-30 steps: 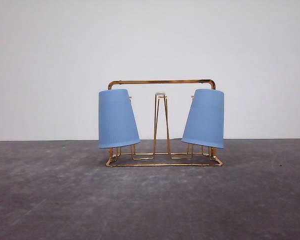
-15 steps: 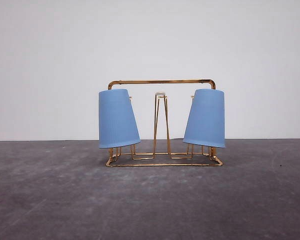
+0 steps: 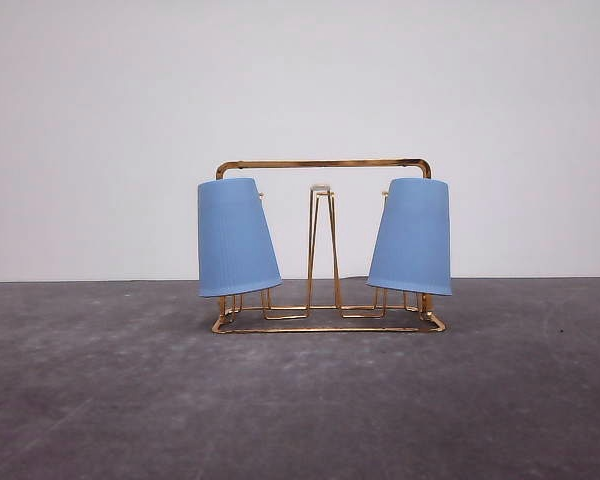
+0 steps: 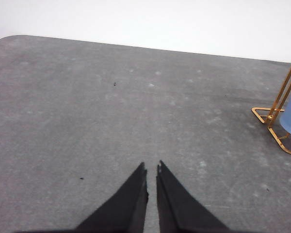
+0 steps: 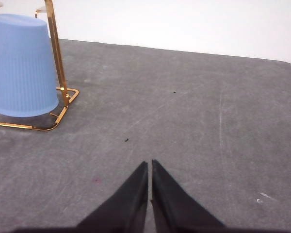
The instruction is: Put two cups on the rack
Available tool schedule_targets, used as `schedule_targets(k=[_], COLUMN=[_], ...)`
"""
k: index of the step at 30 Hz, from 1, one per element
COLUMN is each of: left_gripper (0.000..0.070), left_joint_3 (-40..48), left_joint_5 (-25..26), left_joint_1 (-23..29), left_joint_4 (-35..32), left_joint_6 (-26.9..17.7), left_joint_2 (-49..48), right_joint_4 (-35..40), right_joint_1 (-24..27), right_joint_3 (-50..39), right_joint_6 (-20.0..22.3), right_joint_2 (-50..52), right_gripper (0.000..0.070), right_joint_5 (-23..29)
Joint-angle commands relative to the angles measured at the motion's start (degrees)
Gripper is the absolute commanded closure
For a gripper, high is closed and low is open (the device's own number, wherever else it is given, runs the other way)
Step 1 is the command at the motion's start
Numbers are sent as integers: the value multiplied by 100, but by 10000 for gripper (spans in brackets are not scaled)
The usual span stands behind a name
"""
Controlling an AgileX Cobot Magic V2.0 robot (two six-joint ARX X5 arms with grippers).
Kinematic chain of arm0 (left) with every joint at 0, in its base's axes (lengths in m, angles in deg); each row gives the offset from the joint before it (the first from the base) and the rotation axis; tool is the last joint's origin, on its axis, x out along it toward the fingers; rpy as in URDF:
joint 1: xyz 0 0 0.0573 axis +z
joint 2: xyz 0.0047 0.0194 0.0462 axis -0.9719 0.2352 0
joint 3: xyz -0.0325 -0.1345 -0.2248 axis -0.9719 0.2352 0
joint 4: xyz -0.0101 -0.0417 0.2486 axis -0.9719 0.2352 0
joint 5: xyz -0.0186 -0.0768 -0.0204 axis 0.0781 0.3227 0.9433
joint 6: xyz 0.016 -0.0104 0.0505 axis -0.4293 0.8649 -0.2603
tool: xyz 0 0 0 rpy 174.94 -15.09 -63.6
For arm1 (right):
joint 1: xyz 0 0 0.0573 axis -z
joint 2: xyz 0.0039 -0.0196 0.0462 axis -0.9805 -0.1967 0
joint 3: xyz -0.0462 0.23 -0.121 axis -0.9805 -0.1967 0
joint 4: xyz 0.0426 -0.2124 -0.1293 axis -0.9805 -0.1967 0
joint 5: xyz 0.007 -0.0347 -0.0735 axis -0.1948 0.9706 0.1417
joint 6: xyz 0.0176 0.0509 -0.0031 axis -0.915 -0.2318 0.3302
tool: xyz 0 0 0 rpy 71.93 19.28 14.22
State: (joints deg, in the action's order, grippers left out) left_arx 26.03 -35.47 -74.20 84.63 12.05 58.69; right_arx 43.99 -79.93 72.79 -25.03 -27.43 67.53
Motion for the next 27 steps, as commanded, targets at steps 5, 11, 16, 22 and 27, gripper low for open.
schedule_targets(k=[5,11,16,22,27], left_gripper=[685,685,685,685,685], left_joint_3=[87,87,87,87,87], left_joint_5=[-13,-13,-13,-13,-13], left_joint_1=[9,9,9,9,9], left_joint_4=[-87,-87,-87,-87,-87], left_joint_6=[35,35,35,35,35], left_joint_2=[-5,-5,-5,-5,-5], right_joint_4=[74,74,74,74,74], right_joint_1=[2,2,2,2,2], right_joint_3=[-22,-22,-22,-22,-22], right_joint_6=[28,28,28,28,28], right_joint_2=[-7,-7,-7,-7,-7], right_gripper=[689,688,688,689,689], right_joint_5=[7,7,7,7,7])
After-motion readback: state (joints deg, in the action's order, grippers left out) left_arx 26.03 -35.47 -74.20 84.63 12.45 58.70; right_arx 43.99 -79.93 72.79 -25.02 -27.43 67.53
